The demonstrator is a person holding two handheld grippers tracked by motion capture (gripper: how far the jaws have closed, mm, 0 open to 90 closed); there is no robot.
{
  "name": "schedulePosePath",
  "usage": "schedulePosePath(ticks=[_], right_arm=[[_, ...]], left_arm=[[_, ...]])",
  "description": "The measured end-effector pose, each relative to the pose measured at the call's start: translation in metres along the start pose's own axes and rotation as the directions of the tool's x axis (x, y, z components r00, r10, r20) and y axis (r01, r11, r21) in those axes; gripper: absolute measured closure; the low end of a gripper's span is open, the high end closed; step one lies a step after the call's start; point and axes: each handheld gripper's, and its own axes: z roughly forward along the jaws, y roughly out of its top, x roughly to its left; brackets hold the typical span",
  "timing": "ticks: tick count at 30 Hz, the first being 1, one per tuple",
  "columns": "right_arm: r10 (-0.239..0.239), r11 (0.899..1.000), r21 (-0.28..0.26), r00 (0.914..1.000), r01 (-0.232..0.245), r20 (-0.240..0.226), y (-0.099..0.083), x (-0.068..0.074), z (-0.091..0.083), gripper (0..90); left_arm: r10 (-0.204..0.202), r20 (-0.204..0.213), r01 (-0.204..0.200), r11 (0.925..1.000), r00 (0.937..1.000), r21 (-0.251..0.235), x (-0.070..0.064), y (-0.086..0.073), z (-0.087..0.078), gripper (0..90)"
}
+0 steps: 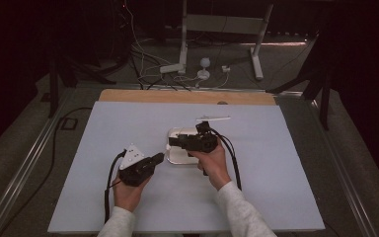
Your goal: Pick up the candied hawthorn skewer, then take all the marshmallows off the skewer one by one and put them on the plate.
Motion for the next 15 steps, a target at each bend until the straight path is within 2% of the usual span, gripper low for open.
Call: schedulePosePath(ticks=[15], right_arm=[[0.070, 0.998, 0.013, 0.9957, -0.069, -0.061, 0.0005, -0.0020, 0.0016, 62.7]], left_arm=[[0.011, 0.009, -0.011, 0.9999, 0.9999, -0.012, -0.0014, -0.0001, -0.0002, 89.9]])
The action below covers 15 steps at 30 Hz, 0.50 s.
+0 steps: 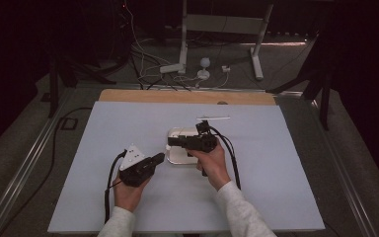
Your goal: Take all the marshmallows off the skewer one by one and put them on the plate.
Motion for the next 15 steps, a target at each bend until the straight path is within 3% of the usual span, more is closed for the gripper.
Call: schedulePosePath(ticks=[6, 15], right_arm=[[0.014, 1.000, -0.001, 0.9993, -0.014, -0.034, 0.0016, -0.0012, -0.0043, 77.0], [-0.026, 0.999, -0.044, 0.9996, 0.027, 0.005, 0.0049, 0.0034, -0.0099, 79.8]], left_arm=[[0.019, 0.015, -0.019, 0.9998, 0.9997, 0.001, -0.0021, 0.0000, 0.0014, 90.0], [0.043, 0.013, -0.043, 0.9990, 0.9990, -0.006, -0.0025, 0.0021, -0.0012, 90.0]])
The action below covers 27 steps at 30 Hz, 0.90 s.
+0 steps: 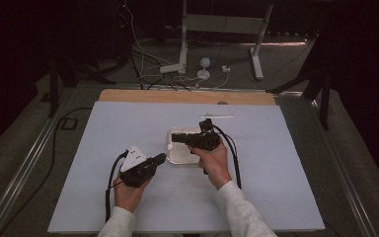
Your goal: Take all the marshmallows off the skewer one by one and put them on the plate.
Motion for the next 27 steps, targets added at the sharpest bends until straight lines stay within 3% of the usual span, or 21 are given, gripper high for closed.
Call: schedulePosePath(ticks=[14, 15, 16, 17, 18, 19, 22, 23, 24, 25, 26, 27], right_arm=[[0.020, 0.999, -0.026, 0.9996, -0.020, 0.019, 0.004, -0.003, -0.005, 81.6], [0.018, 0.998, -0.054, 0.9984, -0.015, 0.054, 0.005, -0.003, -0.009, 82.3], [0.018, 0.998, -0.054, 0.9984, -0.015, 0.054, 0.005, -0.003, -0.009, 82.3], [0.019, 0.997, -0.082, 0.9965, -0.012, 0.081, 0.008, -0.006, -0.015, 82.7], [0.042, 0.996, -0.079, 0.9972, -0.037, 0.062, 0.010, -0.010, -0.019, 82.7], [0.037, 0.997, -0.066, 0.9970, -0.032, 0.068, 0.011, -0.013, -0.021, 82.6], [0.012, 0.997, -0.074, 0.9925, -0.003, 0.121, 0.015, -0.014, -0.026, 83.4], [0.011, 0.990, -0.139, 0.9768, 0.019, 0.214, 0.018, -0.015, -0.035, 83.8], [0.011, 0.990, -0.139, 0.9768, 0.019, 0.214, 0.018, -0.015, -0.035, 83.8], [0.070, 0.979, -0.203, 0.9780, -0.029, 0.197, 0.024, -0.025, -0.050, 83.9], [0.108, 0.972, -0.224, 0.9791, -0.068, 0.172, 0.030, -0.035, -0.064, 83.8], [0.096, 0.977, -0.208, 0.9774, -0.056, 0.188, 0.035, -0.039, -0.075, 83.6]], left_arm=[[0.027, -0.015, -0.027, 0.9995, 0.9995, 0.019, -0.001, 0.000, 0.000, 90.0], [0.040, -0.022, -0.039, 0.9986, 0.9990, 0.035, -0.002, -0.001, 0.001, 90.0], [0.053, -0.025, -0.052, 0.9976, 0.9983, 0.046, -0.002, -0.002, 0.001, 90.0], [0.035, -0.013, -0.034, 0.9989, 0.9993, 0.031, -0.001, -0.003, -0.001, 90.0], [0.040, -0.011, -0.040, 0.9987, 0.9991, 0.031, -0.002, -0.002, -0.001, 90.0], [0.054, -0.013, -0.053, 0.9977, 0.9985, 0.041, -0.003, -0.001, 0.000, 90.0], [0.061, -0.011, -0.061, 0.9968, 0.9980, 0.052, -0.006, -0.002, 0.003, 90.0], [0.093, -0.044, -0.088, 0.9910, 0.9947, 0.100, -0.005, -0.004, 0.002, 90.0], [0.100, -0.069, -0.091, 0.9878, 0.9926, 0.127, -0.001, -0.009, 0.000, 90.0], [0.057, -0.078, -0.047, 0.9915, 0.9953, 0.121, 0.006, -0.014, -0.005, 90.0], [0.003, -0.082, 0.006, 0.9949, 0.9966, 0.101, 0.015, -0.016, -0.008, 90.0], [-0.031, -0.087, 0.038, 0.9965, 0.9958, 0.074, 0.020, -0.015, -0.011, 90.0]])
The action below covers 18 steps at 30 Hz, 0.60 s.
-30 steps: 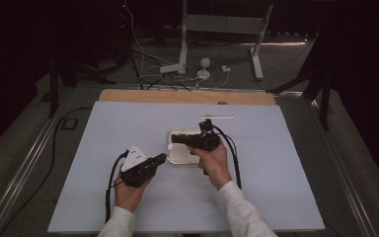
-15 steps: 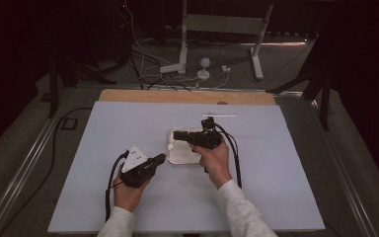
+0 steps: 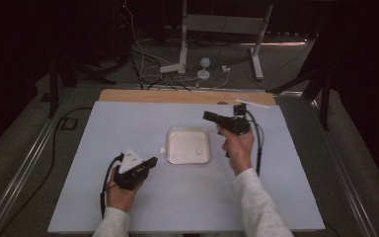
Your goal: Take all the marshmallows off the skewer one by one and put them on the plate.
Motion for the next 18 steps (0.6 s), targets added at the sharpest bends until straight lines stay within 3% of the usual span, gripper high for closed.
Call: schedulePosePath(ticks=[1, 4, 11, 18], right_arm=[[-0.023, 1.000, 0.009, 0.9997, 0.023, 0.013, 0.004, -0.002, -0.007, 83.3], [-0.097, 0.994, 0.054, 0.9947, 0.095, 0.034, 0.004, -0.002, -0.013, 82.8], [-0.127, 0.985, 0.119, 0.9912, 0.122, 0.036, -0.018, -0.004, 0.010, 81.6], [-0.179, 0.968, 0.193, 0.9811, 0.163, 0.073, -0.040, -0.004, 0.029, 80.3]], left_arm=[[-0.018, 0.005, 0.019, 0.9996, 0.9998, -0.021, 0.002, 0.002, -0.001, 90.0], [-0.016, 0.008, 0.017, 0.9994, 0.9998, -0.029, 0.000, 0.005, 0.001, 90.0], [-0.012, 0.011, 0.012, 0.9997, 0.9999, -0.020, -0.003, 0.005, 0.004, 90.0], [-0.017, 0.018, 0.017, 0.9995, 0.9997, -0.026, -0.005, 0.006, 0.004, 89.9]])
